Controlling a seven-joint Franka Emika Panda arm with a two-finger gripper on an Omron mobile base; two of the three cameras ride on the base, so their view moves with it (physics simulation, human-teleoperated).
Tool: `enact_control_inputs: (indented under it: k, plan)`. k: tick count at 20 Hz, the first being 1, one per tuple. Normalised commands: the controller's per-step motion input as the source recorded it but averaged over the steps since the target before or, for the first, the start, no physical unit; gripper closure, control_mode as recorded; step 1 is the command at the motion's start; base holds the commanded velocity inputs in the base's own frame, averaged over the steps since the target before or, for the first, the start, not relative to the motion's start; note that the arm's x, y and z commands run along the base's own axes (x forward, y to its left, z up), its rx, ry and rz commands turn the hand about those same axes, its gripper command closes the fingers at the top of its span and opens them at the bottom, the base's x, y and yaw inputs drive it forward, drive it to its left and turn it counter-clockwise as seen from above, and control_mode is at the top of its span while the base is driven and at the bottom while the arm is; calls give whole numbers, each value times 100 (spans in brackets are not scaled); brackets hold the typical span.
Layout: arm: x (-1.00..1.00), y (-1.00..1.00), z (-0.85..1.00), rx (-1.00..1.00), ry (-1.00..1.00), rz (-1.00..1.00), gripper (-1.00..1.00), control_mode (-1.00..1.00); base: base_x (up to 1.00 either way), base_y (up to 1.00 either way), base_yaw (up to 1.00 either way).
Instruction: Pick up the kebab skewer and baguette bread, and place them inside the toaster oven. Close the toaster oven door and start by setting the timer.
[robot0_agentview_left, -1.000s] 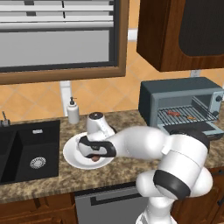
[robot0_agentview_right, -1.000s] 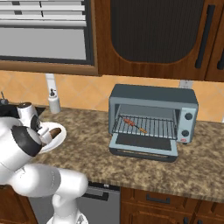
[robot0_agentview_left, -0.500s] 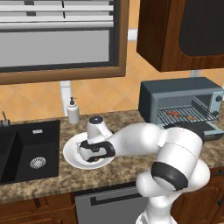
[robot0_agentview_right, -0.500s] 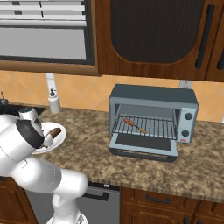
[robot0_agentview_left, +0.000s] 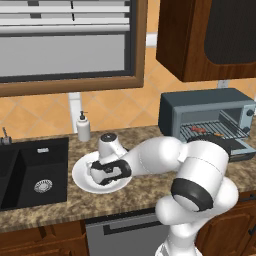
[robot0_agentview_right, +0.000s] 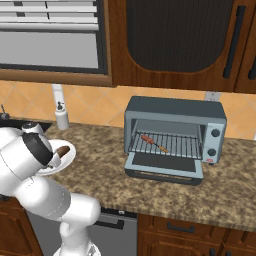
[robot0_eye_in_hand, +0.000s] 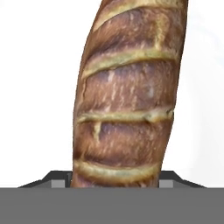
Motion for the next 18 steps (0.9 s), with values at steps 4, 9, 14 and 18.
enact_control_inputs:
  k: [4,9,14,18]
  plan:
    - [-6,-32,18,3,-6,6,100,-100,0,0,0]
    - [-51,-81,97,11,-5,23,100,-100,0,0,0]
    - [-57,-100,71,1,0,30,100,-100,0,0,0]
    - [-52,-100,53,0,0,32,100,-100,0,0,0]
